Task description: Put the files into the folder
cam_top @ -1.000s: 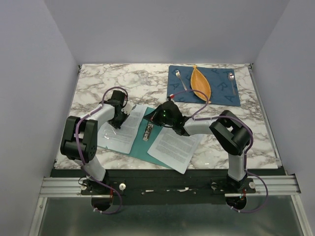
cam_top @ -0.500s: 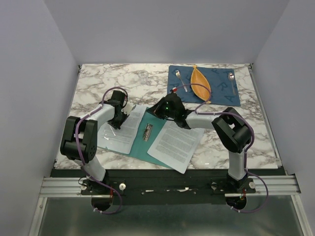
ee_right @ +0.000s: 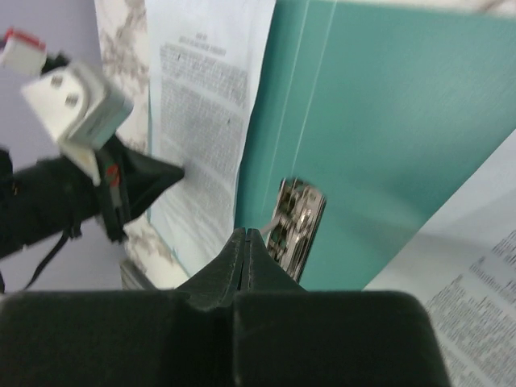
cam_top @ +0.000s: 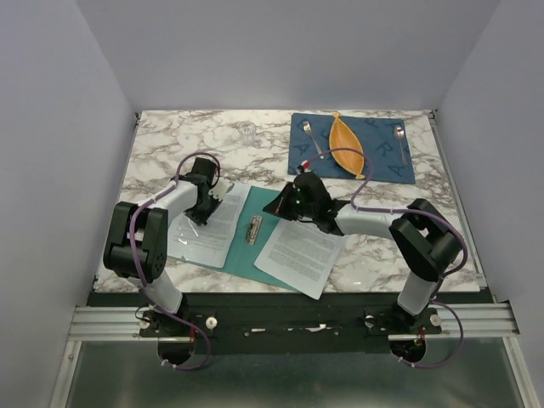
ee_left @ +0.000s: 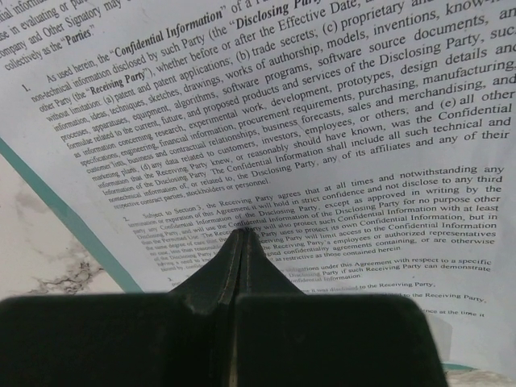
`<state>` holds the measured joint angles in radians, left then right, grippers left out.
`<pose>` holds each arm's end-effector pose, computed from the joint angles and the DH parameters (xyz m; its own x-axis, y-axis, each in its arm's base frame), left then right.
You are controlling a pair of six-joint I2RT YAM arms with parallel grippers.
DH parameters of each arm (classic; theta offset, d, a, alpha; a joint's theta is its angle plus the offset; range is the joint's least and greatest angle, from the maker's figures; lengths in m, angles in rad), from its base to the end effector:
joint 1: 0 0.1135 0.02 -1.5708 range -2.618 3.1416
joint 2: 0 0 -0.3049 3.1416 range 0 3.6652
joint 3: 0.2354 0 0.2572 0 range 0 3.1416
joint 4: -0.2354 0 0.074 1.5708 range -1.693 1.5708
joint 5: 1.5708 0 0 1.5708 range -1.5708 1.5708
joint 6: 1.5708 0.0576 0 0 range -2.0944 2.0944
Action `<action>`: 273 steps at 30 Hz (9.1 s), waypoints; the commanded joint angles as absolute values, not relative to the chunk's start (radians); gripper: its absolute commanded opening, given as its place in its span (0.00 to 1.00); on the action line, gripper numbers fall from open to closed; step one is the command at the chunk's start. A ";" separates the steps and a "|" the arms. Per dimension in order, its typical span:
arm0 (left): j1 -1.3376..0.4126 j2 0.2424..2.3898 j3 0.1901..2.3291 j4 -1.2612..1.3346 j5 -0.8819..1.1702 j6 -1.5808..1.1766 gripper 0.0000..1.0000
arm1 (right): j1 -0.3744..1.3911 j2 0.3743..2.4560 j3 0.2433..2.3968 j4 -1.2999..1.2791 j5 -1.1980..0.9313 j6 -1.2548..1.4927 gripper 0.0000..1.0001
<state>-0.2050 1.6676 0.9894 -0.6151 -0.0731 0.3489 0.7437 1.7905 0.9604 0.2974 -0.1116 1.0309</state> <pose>0.3121 -0.0606 0.1804 -0.8222 0.5192 -0.2334 0.4943 0.8545 0.1597 0.2993 0.2840 0.2003 -0.8298 0.3949 -0.3943 -0.0615 0.6375 0.7680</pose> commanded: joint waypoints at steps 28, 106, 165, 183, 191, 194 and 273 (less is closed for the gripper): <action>-0.207 1.615 0.962 -0.637 -0.110 0.374 0.00 | 0.916 1.991 1.054 0.397 -0.043 1.154 0.01; -0.206 1.624 0.916 -0.612 -0.149 0.410 0.00 | 0.741 1.335 0.635 -0.292 0.247 0.980 0.00; -0.206 1.597 0.896 -0.614 -0.169 0.449 0.00 | 0.773 1.454 0.784 -0.353 0.115 0.908 0.49; -0.206 1.595 0.897 -0.614 -0.178 0.448 0.00 | 0.759 1.343 0.891 -0.010 -0.294 0.695 0.52; -0.206 1.597 0.897 -0.618 -0.167 0.433 0.00 | 0.671 1.773 1.032 0.426 -0.507 0.807 0.54; -0.206 1.598 0.899 -0.617 -0.167 0.433 0.00 | 0.649 1.900 1.083 0.523 -0.583 0.906 0.55; 0.098 1.782 1.137 -0.649 0.149 0.247 0.06 | 0.712 2.249 1.408 0.282 -0.578 0.819 0.59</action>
